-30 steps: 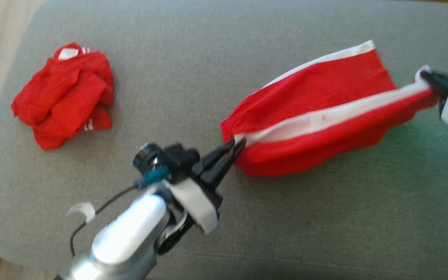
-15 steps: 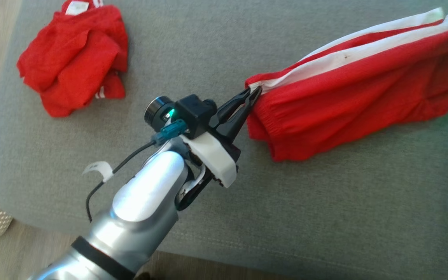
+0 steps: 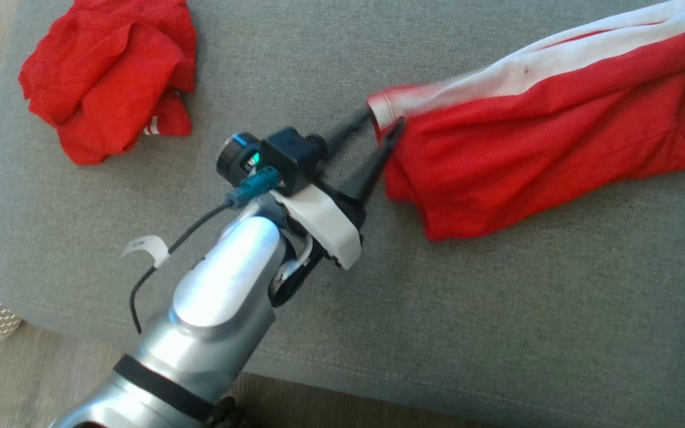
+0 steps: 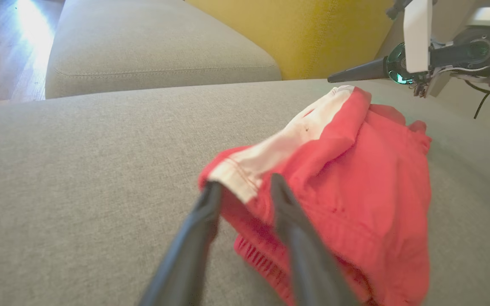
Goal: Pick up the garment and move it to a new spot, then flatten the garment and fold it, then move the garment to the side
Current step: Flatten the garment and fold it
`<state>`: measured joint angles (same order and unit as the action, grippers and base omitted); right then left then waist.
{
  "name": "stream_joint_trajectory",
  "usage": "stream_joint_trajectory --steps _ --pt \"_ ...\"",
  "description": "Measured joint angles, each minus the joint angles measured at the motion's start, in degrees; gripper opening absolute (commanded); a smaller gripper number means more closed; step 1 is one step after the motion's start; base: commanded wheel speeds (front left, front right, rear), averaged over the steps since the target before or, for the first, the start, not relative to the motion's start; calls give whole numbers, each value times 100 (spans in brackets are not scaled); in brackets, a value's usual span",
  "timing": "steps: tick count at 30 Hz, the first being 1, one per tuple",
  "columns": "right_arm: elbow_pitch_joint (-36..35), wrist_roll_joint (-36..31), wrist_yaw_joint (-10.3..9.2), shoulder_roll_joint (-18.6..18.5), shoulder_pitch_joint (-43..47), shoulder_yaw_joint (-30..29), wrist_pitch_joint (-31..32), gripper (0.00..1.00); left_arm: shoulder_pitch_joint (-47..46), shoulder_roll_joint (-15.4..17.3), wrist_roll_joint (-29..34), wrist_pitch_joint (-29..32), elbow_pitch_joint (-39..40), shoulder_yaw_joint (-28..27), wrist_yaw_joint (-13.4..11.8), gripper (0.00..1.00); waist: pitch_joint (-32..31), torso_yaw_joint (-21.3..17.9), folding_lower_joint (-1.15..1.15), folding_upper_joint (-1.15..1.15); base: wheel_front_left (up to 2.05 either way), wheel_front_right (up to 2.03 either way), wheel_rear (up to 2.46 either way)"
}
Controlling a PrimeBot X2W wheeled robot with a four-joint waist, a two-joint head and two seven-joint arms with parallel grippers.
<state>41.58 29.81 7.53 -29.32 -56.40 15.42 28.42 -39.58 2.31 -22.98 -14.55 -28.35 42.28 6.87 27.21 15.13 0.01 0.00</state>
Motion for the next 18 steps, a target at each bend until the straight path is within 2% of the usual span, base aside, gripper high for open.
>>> stream_joint_trajectory --steps 5,10,14,18 --pt "204 -103 0 -2 -150 12 -734 100 -59 -16 121 0 -7 -233 -41 100 21 -86 0 0 0 0 0" --pt "232 -159 0 7 -149 16 -1585 100 -30 -37 123 0 65 -421 -198 100 -91 -188 0 0 0 0 0" --pt "-103 -90 0 88 -53 25 -2269 100 154 -40 121 -1 344 -764 -413 100 -279 -293 -1 0 0 0 0" --pt "-528 -13 0 248 443 102 -2749 100 533 -37 100 -1 755 -1123 -617 100 -526 -442 -1 0 0 0 0"
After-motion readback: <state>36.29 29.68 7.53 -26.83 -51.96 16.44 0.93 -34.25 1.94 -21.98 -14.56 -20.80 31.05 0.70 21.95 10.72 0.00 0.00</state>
